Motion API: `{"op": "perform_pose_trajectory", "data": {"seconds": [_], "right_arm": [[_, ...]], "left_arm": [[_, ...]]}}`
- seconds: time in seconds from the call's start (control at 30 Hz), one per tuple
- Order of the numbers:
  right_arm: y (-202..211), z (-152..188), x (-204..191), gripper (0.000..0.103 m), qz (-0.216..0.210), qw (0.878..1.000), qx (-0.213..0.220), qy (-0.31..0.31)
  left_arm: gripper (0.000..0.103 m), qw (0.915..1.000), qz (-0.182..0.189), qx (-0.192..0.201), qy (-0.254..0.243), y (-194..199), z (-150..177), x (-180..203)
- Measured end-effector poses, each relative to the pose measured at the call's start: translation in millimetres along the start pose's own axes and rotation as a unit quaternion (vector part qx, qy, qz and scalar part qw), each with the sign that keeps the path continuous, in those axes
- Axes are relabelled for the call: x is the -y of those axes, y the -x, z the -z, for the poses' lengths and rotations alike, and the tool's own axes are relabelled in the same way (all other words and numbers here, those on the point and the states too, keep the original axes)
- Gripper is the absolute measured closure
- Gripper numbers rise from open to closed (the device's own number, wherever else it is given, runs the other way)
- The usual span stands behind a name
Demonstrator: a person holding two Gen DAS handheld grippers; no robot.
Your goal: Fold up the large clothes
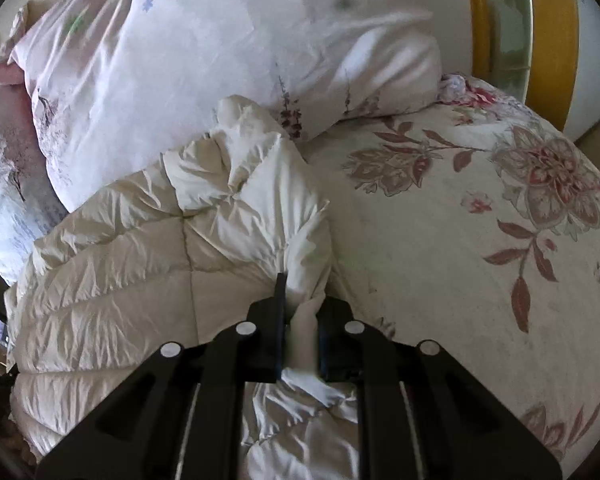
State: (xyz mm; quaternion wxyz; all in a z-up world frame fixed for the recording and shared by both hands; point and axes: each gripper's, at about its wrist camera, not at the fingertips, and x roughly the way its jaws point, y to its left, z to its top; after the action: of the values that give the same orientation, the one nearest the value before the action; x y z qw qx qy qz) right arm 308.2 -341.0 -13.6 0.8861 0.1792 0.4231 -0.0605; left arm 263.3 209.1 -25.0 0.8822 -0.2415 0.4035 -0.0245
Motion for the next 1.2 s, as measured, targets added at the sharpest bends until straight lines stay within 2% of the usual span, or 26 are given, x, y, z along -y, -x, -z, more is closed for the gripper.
{"op": "perform_pose_trajectory", "data": {"seconds": [0.2, 0.33, 0.37, 0.43, 0.47, 0.5, 0.57, 0.63, 0.7, 0.77, 0.9, 1.0, 1.2], "right_arm": [[-10.5, 3.5, 3.0, 0.087, 0.011, 1.000, -0.025, -0.009], [5.7, 5.2, 14.3, 0.057, -0.022, 0.999, -0.029, -0.032], [13.5, 7.0, 18.6, 0.055, -0.026, 0.999, -0.022, -0.036], [21.6, 10.7, 22.6, 0.057, -0.022, 0.999, -0.015, -0.038], [21.2, 12.9, 25.5, 0.065, -0.017, 0.999, -0.018, -0.036], [18.3, 14.2, 26.2, 0.067, -0.013, 0.999, -0.026, -0.034], [5.5, 17.5, 27.0, 0.065, -0.013, 0.998, -0.050, -0.037], [3.2, 16.5, 23.6, 0.063, -0.006, 0.998, -0.052, -0.029], [10.5, 16.0, 25.0, 0.057, -0.011, 0.998, -0.048, -0.035], [21.7, 16.9, 30.4, 0.032, -0.030, 0.997, -0.049, -0.049], [49.3, 25.9, 58.0, 0.026, -0.090, 0.987, -0.062, -0.118], [62.8, 43.4, 80.2, 0.023, -0.133, 0.972, -0.081, -0.175], [73.5, 72.5, 92.7, 0.021, -0.179, 0.952, -0.107, -0.224]], "left_arm": [[0.077, 0.9999, 0.002, -0.007, 0.014, -4.0, -0.1, -4.3], [0.074, 0.9996, 0.018, -0.012, 0.019, 4.7, 0.7, -6.0], [0.071, 0.9995, 0.021, -0.013, 0.020, 8.9, 1.3, -8.0], [0.064, 0.9996, 0.017, -0.013, 0.019, 12.6, 4.0, -10.1], [0.063, 0.9997, 0.010, -0.015, 0.015, 13.1, 5.9, -10.8], [0.061, 0.9998, 0.008, -0.016, 0.012, 12.3, 7.3, -11.2], [0.057, 0.9997, -0.001, -0.020, 0.011, 7.5, 9.8, -11.6], [0.056, 0.9995, -0.002, -0.025, 0.017, 3.9, 11.2, -12.4], [0.056, 0.9995, 0.002, -0.025, 0.020, 6.9, 10.7, -13.6], [0.056, 0.9991, 0.020, -0.026, 0.027, 14.6, 11.5, -17.1], [0.053, 0.9962, 0.060, -0.036, 0.052, 30.7, 18.6, -28.8], [0.049, 0.9937, 0.081, -0.037, 0.068, 45.2, 31.6, -35.6], [0.046, 0.9860, 0.117, -0.040, 0.112, 66.5, 64.4, -46.4]]}}
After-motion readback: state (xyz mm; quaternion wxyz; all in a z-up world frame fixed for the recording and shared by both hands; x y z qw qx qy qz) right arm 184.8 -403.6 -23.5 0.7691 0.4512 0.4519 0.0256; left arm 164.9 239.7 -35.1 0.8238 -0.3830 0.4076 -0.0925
